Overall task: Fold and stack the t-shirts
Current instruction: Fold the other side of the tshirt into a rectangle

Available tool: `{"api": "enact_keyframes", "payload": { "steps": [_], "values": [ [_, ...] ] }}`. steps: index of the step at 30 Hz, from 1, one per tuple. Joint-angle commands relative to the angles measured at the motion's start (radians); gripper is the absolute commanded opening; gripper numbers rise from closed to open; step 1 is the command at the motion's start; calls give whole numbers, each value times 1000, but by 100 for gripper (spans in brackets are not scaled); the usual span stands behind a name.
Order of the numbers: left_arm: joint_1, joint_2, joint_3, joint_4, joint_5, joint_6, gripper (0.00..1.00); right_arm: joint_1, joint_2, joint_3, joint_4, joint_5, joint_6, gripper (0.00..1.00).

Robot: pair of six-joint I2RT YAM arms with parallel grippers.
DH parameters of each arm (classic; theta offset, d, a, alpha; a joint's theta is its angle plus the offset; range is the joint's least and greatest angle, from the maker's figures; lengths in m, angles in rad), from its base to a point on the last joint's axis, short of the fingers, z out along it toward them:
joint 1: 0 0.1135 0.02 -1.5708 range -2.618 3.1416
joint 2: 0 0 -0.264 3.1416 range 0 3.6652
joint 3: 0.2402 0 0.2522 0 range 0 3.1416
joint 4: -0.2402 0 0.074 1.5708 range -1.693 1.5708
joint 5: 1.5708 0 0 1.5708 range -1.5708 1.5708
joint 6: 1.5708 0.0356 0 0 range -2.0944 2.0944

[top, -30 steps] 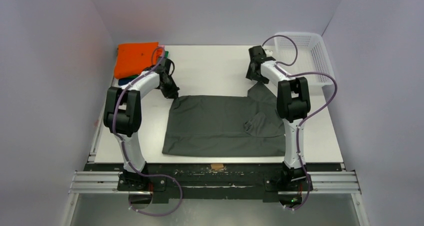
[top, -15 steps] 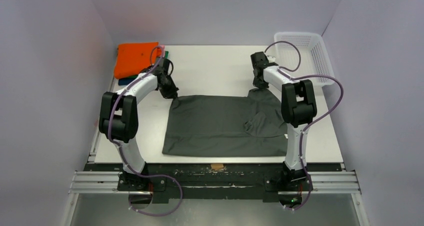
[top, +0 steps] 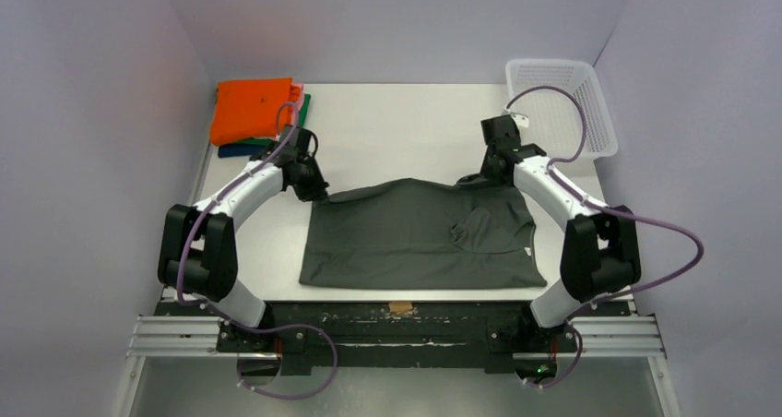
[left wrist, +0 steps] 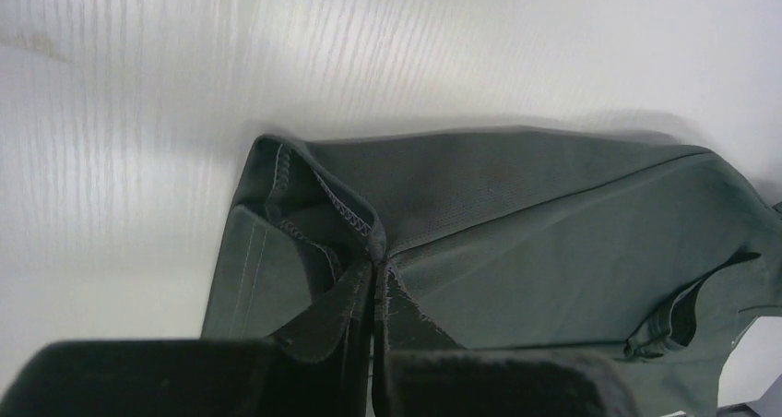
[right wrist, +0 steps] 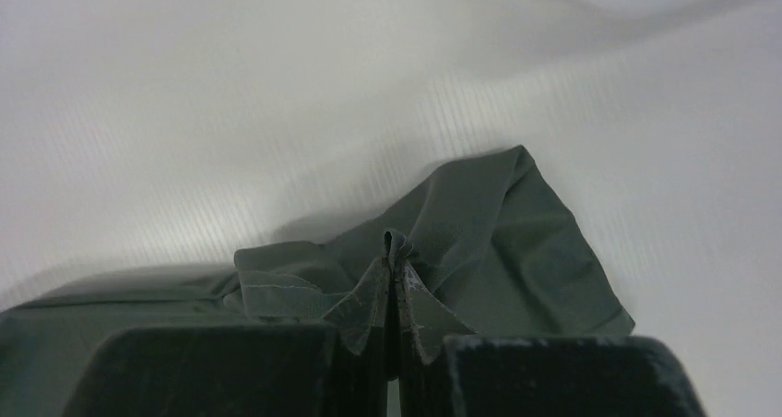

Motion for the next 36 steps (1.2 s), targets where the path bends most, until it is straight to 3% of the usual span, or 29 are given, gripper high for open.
{"api": "enact_keyframes", "payload": {
  "steps": [1,10,21,25,27,29,31,33,36],
  "values": [
    [-15,-120,-88,27,-22,26,0,52,-178,-98,-82,19,43,0],
    [-35,-317,-261,29,-30,11,0,87,-430,-258,-233,28,64,0],
    [-38,-399,-387,2,-39,-13,0,87,-579,-380,-342,17,153,2],
    [-38,-440,-413,-43,-63,-27,23,88,-620,-451,-383,-60,228,16],
    [-38,-471,-424,-72,-71,-33,38,88,-667,-491,-391,-122,258,38],
    [-38,-518,-429,-105,-71,-39,54,88,-718,-504,-396,-159,270,51],
    [-38,-575,-420,-142,-106,-44,71,88,-770,-502,-393,-177,271,60],
    [-38,-633,-404,-164,-111,-47,96,88,-806,-495,-366,-169,275,70],
    [-39,-671,-377,-127,-81,-31,100,88,-808,-490,-276,-163,273,85]
  ]
}}
